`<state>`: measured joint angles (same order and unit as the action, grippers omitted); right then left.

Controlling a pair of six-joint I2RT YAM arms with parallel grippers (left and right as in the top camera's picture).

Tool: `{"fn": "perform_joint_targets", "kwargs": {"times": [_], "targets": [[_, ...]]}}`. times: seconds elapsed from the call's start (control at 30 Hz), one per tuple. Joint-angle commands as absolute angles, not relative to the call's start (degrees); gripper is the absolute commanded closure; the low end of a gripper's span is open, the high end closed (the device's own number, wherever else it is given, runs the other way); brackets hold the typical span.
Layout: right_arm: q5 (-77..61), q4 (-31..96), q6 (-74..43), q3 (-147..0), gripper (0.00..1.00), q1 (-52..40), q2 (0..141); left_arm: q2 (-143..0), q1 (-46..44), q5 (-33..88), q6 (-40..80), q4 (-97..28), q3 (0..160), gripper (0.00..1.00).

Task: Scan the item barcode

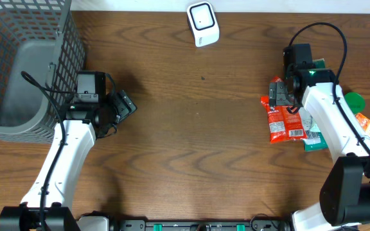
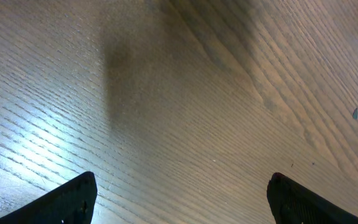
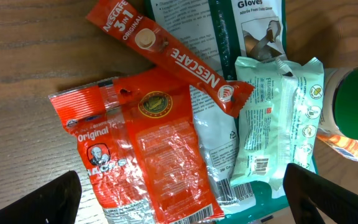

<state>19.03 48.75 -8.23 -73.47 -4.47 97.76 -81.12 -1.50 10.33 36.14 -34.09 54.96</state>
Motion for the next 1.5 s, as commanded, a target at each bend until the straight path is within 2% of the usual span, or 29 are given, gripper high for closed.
{"fn": "perform_joint_targets", "kwargs": {"times": [0.0, 0.7, 1.47], "targets": [[19.14, 48.82, -7.62, -74.15, 0.01, -4.58, 97.49, -81.01, -0.99, 9.78, 36.01, -34.22, 55.35, 0.12], [18.96, 48.84, -7.62, -74.13, 0.01, -4.54, 95.59, -81.01, -0.97, 9.78, 36.01, -34.22, 55.35, 0.12], [21.56, 50.00, -5.91, -74.11, 0.01, -4.60, 45.87, -81.01, -0.99, 9.78, 36.01, -34.22, 55.35, 0.12]]}}
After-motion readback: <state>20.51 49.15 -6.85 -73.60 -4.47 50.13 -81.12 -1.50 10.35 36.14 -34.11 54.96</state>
